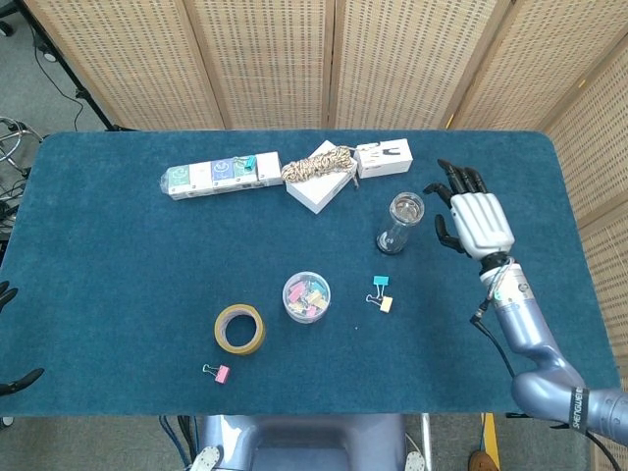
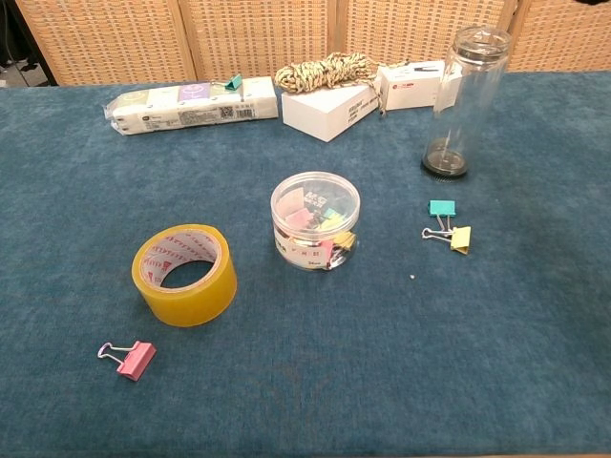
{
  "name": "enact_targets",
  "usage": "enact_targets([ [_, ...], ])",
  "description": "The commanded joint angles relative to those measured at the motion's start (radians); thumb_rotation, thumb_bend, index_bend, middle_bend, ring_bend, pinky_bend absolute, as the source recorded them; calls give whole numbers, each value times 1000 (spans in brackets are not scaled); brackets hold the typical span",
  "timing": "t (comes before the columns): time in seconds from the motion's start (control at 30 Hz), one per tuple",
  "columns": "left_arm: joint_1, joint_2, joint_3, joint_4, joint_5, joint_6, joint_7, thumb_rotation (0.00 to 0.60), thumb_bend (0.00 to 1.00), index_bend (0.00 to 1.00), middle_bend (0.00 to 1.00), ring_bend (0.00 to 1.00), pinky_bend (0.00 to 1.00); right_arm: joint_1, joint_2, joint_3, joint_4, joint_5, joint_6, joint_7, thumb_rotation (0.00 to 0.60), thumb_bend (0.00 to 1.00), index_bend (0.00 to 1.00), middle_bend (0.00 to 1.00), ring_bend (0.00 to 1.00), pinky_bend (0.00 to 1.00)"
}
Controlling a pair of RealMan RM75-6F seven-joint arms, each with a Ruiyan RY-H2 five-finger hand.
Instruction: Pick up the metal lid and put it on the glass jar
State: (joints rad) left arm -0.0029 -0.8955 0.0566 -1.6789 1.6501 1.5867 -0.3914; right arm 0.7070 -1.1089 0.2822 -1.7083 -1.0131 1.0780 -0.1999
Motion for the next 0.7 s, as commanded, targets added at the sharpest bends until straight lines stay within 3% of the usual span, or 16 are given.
enact_targets([
  [0.03,2,-2,0,-1,2,3,7,600,80,0,0,0,0,-83,32,-49,13,-120,99,35,600,429,73,0,0,0],
  [0.17,4,-10,-2,-6,-4,4,34,600,80,0,0,0,0,-159,35,-100,58,-207,173,90,600,143,5,0,0,0],
  [0.23,5,-16,-5,-11,-10,3,57,600,79,0,0,0,0,-203,31,-132,94,-253,211,121,600,81,0,0,0,0],
  [0.47,-4,-32,-12,-22,-26,-19,117,600,79,0,0,0,0,-363,1,-232,180,-342,333,239,600,53,0,0,0,0],
  [0.7,-1,-56,-32,-33,-63,-16,197,600,78,0,0,0,0,-452,-38,-263,234,-383,400,330,600,52,0,0,0,0],
])
